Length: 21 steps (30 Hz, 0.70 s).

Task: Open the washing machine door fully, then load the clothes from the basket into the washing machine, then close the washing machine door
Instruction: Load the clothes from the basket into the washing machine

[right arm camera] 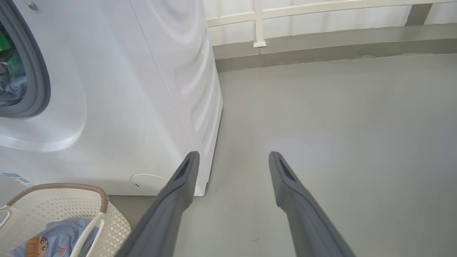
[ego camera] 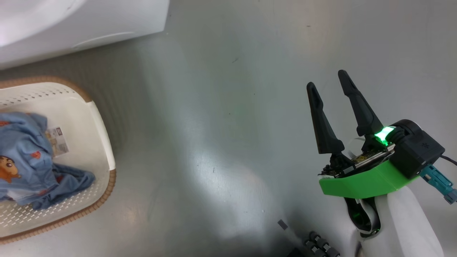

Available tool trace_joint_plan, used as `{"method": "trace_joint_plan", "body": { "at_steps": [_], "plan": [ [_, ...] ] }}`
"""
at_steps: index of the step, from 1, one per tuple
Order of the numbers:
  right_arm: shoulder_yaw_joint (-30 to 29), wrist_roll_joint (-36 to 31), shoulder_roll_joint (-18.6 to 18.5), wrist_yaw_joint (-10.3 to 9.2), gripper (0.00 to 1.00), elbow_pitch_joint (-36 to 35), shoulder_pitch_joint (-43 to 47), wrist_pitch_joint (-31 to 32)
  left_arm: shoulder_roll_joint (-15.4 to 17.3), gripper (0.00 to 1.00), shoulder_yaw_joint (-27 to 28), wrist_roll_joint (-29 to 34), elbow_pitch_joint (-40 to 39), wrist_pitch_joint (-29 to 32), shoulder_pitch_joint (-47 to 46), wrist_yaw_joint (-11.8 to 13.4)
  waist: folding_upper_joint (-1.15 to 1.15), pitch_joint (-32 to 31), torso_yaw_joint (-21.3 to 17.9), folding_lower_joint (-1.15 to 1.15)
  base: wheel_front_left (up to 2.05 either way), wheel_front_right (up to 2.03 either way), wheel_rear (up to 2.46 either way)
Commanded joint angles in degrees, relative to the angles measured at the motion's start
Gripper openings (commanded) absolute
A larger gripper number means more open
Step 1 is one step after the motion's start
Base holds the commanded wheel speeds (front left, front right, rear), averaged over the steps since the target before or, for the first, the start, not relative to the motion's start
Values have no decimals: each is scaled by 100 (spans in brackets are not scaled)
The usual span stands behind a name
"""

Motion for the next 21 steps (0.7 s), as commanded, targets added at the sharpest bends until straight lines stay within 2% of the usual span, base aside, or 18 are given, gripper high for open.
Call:
{"method": "trace_joint_plan", "body": {
  "at_steps": [1, 14, 21],
  "plan": [
    [129, 83, 10, 9, 100, -103, 77, -41, 255, 100, -7, -34, -100, -38, 137, -58, 0, -46, 30, 0, 0, 0, 0],
    [-53, -32, 10, 9, 100, -64, 233, -41, 33, 100, -101, -94, -204, -850, 1061, 8, 0, -485, 315, 0, 0, 0, 0],
    [-95, -123, 10, 9, 100, -24, 352, -41, -152, 100, 102, -246, -952, -1173, 2110, 259, 0, -795, 549, 0, 0, 0, 0]
  ]
}}
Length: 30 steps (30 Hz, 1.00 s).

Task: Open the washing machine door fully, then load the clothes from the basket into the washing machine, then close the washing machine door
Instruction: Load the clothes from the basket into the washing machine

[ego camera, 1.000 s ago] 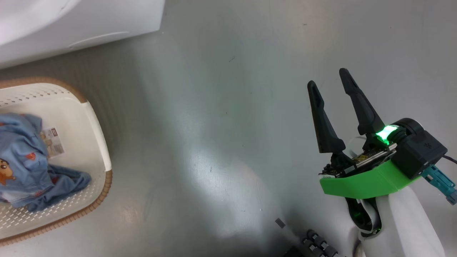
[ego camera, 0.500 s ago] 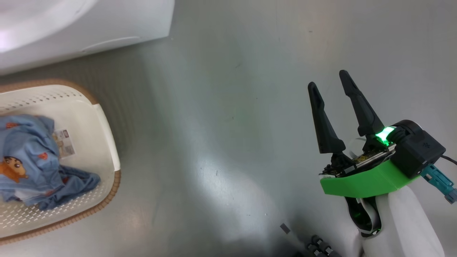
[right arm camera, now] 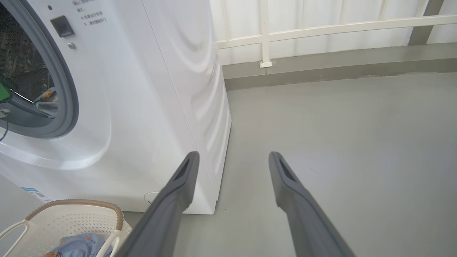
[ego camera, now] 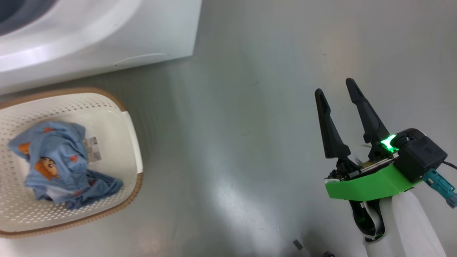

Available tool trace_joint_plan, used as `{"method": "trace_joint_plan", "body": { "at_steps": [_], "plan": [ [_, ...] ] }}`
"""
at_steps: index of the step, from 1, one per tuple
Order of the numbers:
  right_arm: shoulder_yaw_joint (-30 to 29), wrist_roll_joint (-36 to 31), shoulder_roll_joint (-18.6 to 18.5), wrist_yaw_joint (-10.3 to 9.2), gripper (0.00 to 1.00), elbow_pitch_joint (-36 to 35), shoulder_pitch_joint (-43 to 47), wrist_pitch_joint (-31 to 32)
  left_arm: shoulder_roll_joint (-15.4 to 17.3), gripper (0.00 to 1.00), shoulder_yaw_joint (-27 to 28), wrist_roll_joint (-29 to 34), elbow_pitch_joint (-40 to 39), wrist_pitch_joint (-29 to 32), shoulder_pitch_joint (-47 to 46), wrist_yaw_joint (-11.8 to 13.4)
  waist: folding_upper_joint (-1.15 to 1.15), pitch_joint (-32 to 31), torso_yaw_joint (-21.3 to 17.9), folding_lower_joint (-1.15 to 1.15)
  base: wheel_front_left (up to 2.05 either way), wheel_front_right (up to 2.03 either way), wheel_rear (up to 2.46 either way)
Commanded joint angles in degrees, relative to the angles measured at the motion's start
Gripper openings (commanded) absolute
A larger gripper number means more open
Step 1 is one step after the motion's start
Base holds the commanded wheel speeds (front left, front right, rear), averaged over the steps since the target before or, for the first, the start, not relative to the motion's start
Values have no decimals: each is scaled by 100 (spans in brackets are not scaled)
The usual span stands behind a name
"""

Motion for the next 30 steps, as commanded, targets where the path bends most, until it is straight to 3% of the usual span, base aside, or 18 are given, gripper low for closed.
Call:
{"method": "trace_joint_plan", "body": {
  "at_steps": [1, 10, 16, 23, 30],
  "plan": [
    [87, -48, 13, 9, 100, -107, 219, -41, 247, 100, 176, -43, -379, -54, 356, 135, 0, -195, 175, 0, 0, 0, 0],
    [-17, -196, 13, 9, 100, -32, 409, -41, 16, 100, 683, 152, -2957, -78, 2750, 929, 0, -663, 442, 0, 0, 0, 0],
    [-81, -341, 13, 9, 100, 91, 574, -41, -259, 100, 806, 339, -4229, -79, 4310, 1325, 0, -1048, 637, 0, 0, 0, 0],
    [-111, -469, -33, 9, 100, 286, 803, -41, -713, 100, 730, 516, -4991, -79, 5564, 1624, 0, -1588, 852, 0, 0, 0, 0],
    [-139, -488, -107, 9, 100, 424, 1166, 8, -1041, 100, 525, 654, -5172, -79, 6391, 1714, 0, -2269, 1006, 0, 0, 0, 0]
  ]
}}
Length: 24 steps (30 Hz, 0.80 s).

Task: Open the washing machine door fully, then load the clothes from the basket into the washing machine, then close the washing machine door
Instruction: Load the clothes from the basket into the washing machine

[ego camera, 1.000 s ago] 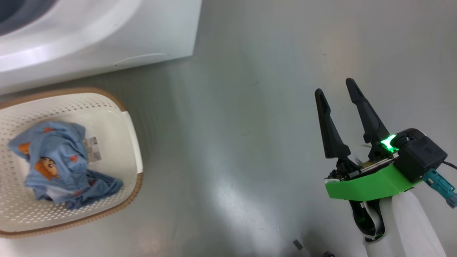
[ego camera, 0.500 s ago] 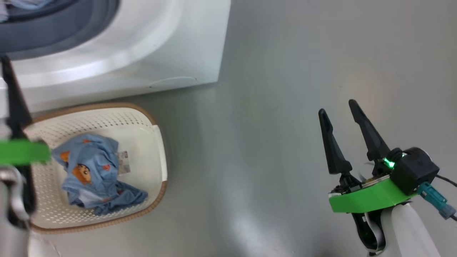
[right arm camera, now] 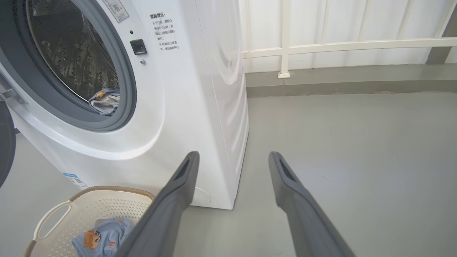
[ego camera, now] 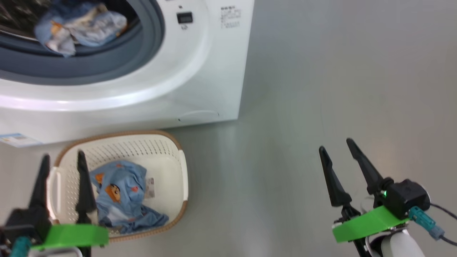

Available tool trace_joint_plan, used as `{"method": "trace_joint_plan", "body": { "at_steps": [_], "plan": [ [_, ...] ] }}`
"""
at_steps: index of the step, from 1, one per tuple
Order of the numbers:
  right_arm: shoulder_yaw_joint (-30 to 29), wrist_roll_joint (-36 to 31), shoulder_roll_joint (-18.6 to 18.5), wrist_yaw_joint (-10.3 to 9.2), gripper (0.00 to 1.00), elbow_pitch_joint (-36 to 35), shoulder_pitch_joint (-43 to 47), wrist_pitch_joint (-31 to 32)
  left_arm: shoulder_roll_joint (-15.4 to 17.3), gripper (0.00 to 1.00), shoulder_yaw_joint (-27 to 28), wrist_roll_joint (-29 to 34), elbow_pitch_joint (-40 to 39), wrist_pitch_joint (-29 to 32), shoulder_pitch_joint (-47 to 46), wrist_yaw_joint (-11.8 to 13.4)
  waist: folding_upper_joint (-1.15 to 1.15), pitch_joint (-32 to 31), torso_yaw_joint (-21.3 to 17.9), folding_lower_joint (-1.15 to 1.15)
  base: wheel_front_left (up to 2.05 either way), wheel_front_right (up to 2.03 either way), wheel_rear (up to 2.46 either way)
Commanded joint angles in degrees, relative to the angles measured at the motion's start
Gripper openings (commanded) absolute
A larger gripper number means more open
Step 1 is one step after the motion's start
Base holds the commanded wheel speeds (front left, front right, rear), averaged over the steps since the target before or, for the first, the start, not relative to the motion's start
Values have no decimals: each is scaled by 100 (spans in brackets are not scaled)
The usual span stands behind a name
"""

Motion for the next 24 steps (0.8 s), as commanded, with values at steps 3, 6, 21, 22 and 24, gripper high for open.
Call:
{"method": "trace_joint_plan", "body": {
  "at_steps": [3, 6, 21, 22, 24],
  "plan": [
    [98, -73, -29, 9, 100, -112, 289, 49, 35, 100, 107, 61, -103, -34, 356, 66, 0, -745, 208, 0, 0, 0, 0],
    [76, -62, -26, 9, 100, -144, 462, 106, -17, 100, 5, 57, -64, -34, 603, 60, 0, -979, 226, 0, 0, 0, 0],
    [104, -40, 7, 9, 100, -368, 790, 279, -78, 100, -287, 2, 6, 101, 918, -6, 0, -1299, 219, 0, 0, 0, 0],
    [112, -39, 9, 9, 100, -377, 788, 280, -80, 100, -291, -2, 11, 100, 911, -7, 0, -1293, 216, 0, 0, 0, 0],
    [123, -37, 12, 9, 100, -394, 785, 280, -88, 100, -312, -9, 22, 99, 888, -9, 0, -1268, 219, 0, 0, 0, 0]
  ]
}}
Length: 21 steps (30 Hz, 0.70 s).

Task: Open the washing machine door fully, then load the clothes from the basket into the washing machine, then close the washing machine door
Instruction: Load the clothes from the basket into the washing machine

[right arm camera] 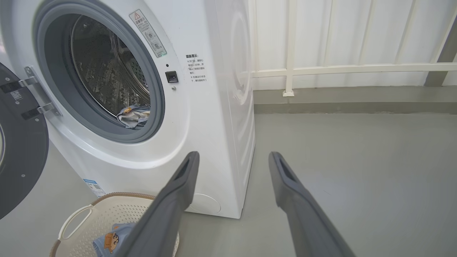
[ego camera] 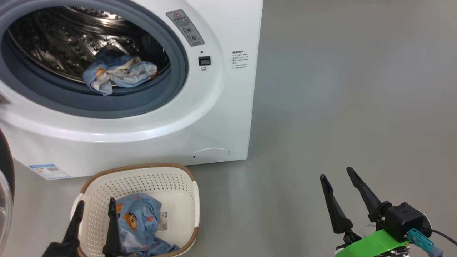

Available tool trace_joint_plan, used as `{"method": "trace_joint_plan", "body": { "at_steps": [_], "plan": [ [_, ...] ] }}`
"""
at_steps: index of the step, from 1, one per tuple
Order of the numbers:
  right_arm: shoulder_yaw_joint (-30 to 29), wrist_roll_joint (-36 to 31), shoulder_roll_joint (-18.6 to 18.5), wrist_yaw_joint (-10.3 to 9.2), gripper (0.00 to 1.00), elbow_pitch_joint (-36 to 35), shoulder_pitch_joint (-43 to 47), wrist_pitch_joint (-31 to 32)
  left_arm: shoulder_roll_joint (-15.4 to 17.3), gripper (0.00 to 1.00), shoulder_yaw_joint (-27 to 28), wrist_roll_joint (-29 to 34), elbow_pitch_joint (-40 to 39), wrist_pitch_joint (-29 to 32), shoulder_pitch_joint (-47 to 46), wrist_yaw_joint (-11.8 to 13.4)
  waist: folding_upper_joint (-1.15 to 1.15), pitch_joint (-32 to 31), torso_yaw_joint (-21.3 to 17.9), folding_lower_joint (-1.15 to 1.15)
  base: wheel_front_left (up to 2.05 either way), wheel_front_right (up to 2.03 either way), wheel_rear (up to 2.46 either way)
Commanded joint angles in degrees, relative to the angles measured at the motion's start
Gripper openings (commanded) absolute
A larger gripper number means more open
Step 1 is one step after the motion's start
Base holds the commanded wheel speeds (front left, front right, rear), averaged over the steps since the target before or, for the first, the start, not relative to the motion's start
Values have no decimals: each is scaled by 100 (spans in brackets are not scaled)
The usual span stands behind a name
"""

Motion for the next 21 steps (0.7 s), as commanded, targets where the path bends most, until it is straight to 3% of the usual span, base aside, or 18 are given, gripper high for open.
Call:
{"method": "trace_joint_plan", "body": {
  "at_steps": [1, 12, 21],
  "plan": [
    [150, -40, -5, 9, 100, -171, -28, 2, 70, 100, 177, -10, -85, 0, -142, -3, 0, 14, 1, 0, 0, 0, 0],
    [194, -46, -6, 9, 100, -232, -106, 14, 11, 100, 176, -125, 82, -8, -304, -50, 0, 183, 26, 0, 0, 0, 0],
    [199, -65, -4, 9, 100, -340, -285, 18, -17, 100, 215, -363, 461, 30, -877, -288, 0, 609, 9, 0, 0, 0, 0]
  ]
}}
